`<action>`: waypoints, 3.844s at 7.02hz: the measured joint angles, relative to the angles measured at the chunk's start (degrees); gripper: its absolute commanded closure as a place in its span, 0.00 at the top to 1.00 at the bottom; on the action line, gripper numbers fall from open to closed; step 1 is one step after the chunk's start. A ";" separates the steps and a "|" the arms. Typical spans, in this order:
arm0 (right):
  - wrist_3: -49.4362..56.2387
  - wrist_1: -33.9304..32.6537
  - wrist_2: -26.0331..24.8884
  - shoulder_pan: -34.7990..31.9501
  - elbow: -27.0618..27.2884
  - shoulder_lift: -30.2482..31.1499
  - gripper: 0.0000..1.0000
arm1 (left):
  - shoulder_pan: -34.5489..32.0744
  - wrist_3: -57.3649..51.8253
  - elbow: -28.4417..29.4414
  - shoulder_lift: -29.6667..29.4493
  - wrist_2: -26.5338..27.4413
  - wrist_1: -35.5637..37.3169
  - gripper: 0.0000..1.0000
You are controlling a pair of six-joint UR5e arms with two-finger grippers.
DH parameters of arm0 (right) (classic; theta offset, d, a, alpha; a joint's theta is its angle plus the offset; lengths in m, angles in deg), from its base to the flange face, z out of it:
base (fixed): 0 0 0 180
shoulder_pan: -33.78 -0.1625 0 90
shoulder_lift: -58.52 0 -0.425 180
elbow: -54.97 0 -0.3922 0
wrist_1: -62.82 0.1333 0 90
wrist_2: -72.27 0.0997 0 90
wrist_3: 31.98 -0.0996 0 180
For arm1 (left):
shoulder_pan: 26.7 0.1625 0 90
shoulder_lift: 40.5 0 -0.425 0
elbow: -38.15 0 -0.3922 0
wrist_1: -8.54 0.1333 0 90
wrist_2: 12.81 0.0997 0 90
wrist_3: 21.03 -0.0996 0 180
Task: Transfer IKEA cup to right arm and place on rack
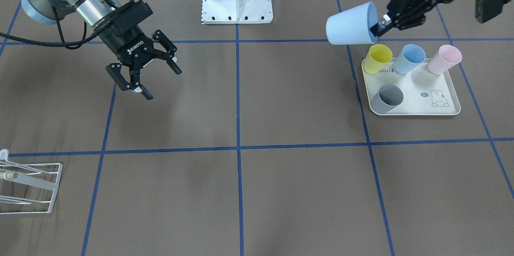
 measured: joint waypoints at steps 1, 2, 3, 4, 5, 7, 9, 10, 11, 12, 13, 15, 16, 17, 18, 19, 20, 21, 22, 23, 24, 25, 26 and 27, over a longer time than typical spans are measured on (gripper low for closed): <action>0.01 0.42 -1.85 2.01 -0.11 -1.81 0.99 | 4.80 5.74 0.06 -3.19 4.65 0.12 0.00; 0.24 1.77 -3.44 4.03 -0.13 -3.05 0.99 | 8.82 9.35 0.35 -5.33 8.85 0.24 0.00; 0.66 4.68 -5.30 6.37 -0.23 -3.74 0.99 | 11.81 10.96 1.14 -6.80 12.14 0.29 0.00; 1.58 7.07 -6.87 8.33 -0.26 -3.99 0.99 | 13.76 11.51 2.41 -8.06 14.35 0.30 0.00; 2.61 8.14 -7.60 9.51 -0.17 -4.12 0.99 | 15.06 11.66 3.64 -8.95 15.79 0.31 0.00; 4.34 8.63 -7.97 10.35 0.13 -4.53 0.99 | 17.13 11.67 4.61 -9.43 17.90 0.31 0.00; 6.59 8.68 -8.00 10.61 0.29 -5.04 0.99 | 19.36 11.50 4.77 -9.46 20.04 0.32 0.00; 7.15 8.69 -8.08 10.78 0.29 -5.46 0.99 | 19.94 11.29 4.79 -9.40 20.42 0.31 0.00; 7.38 8.69 -8.17 10.94 0.28 -5.71 0.99 | 20.46 11.04 4.80 -9.30 20.58 0.32 0.00; 7.48 8.71 -8.21 11.03 0.27 -5.78 0.99 | 21.00 10.88 4.83 -9.20 20.66 0.31 0.00; 7.51 8.75 -8.23 11.09 0.27 -5.81 0.99 | 21.36 10.82 4.93 -9.10 20.73 0.31 0.00; 7.55 8.73 -8.22 11.21 0.26 -5.83 0.99 | 22.20 10.73 5.56 -9.13 22.01 0.32 0.00; 7.59 8.76 -8.20 11.24 0.26 -5.83 0.99 | 22.56 10.71 5.91 -9.27 22.65 0.31 0.00; 7.61 8.77 -8.22 11.25 0.27 -5.83 0.91 | 22.70 10.71 6.05 -9.35 22.94 0.32 0.00; 7.62 8.77 -8.23 11.26 0.31 -5.83 0.74 | 22.73 10.70 6.09 -9.38 23.03 0.31 0.00; 7.60 8.78 -8.28 11.26 0.34 -5.97 0.62 | 22.74 10.70 6.11 -9.40 23.06 0.32 0.00; 7.54 8.78 -8.51 11.33 0.34 -6.16 0.46 | 22.73 10.70 6.11 -9.40 23.07 0.31 0.00; 7.46 8.75 -8.93 11.43 0.35 -6.24 0.25 | 22.72 10.70 6.09 -9.39 23.10 0.31 0.00; 7.42 8.72 -9.46 11.57 0.35 -6.31 0.11 | 22.69 10.68 6.06 -9.40 23.08 0.26 0.05; 7.43 8.70 -9.94 11.65 0.35 -6.33 0.03 | 22.67 10.62 6.02 -9.44 23.06 0.22 0.85; 7.46 8.68 -10.17 11.68 0.30 -6.32 0.00 | 22.67 9.79 5.94 -9.47 23.02 0.14 1.00; 7.54 8.69 -10.23 11.61 0.28 -6.35 0.00 | 22.50 8.12 5.75 -9.36 23.10 0.15 1.00; 7.64 8.69 -10.23 11.49 0.27 -6.27 0.00 | 21.95 6.98 5.55 -9.05 23.08 0.14 1.00; 7.67 8.69 -10.15 11.38 0.27 -6.17 0.00 | 21.25 5.98 5.38 -8.55 22.85 0.14 1.00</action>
